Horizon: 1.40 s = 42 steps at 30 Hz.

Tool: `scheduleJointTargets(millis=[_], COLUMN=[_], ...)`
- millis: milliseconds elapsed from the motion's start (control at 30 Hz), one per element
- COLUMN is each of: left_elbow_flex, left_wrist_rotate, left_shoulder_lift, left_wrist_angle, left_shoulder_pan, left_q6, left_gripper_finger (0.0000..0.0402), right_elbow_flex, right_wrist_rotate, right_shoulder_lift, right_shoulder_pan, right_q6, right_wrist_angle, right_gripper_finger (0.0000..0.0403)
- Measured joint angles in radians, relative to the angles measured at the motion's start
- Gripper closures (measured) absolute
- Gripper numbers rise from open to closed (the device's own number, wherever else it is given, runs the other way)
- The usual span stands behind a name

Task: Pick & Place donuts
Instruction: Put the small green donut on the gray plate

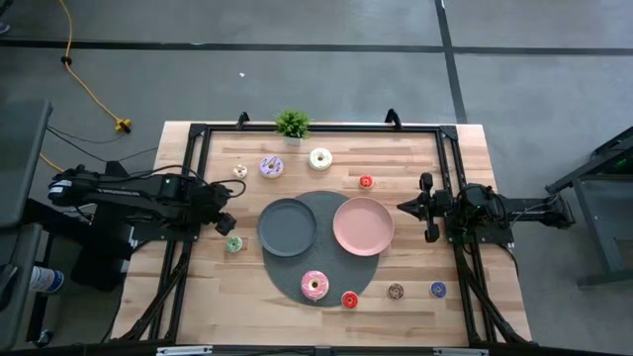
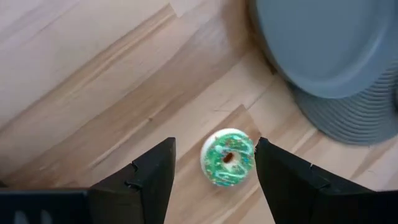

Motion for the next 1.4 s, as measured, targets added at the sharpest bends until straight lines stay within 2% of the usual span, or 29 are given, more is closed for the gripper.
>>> scheduleJointTargets(millis=[267, 467, 633, 833, 1400], left_elbow_flex=[0.000, 0.000, 0.000, 0.000, 0.000], left_wrist_rotate=[0.008, 0.088, 0.105, 0.170, 0.155], left_shoulder_lift=[0.133, 0.240, 0.305, 0.354, 0.396], left_wrist_angle=[0.038, 0.117, 0.124, 0.168, 0.169], left_shoulder_pan=[0.000, 0.000, 0.000, 0.000, 0.000], left_q6=[0.154, 0.315, 0.388, 0.441, 0.450], left_gripper_finger=[0.0191, 0.0191, 0.0191, 0.0191, 0.0191], right_elbow_flex=[0.000, 0.000, 0.000, 0.000, 0.000], right_wrist_rotate=[0.000, 0.000, 0.000, 0.000, 0.000], right_shoulder_lift=[0.000, 0.000, 0.000, 0.000, 0.000], right_shoulder_pan=[0.000, 0.000, 0.000, 0.000, 0.000], right_q6=[0.000, 0.000, 0.000, 0.000, 0.000], right_wrist_angle=[0.000, 0.000, 0.000, 0.000, 0.000], right_gripper_finger=[0.0402, 0.0402, 0.0402, 0.0402, 0.0402])
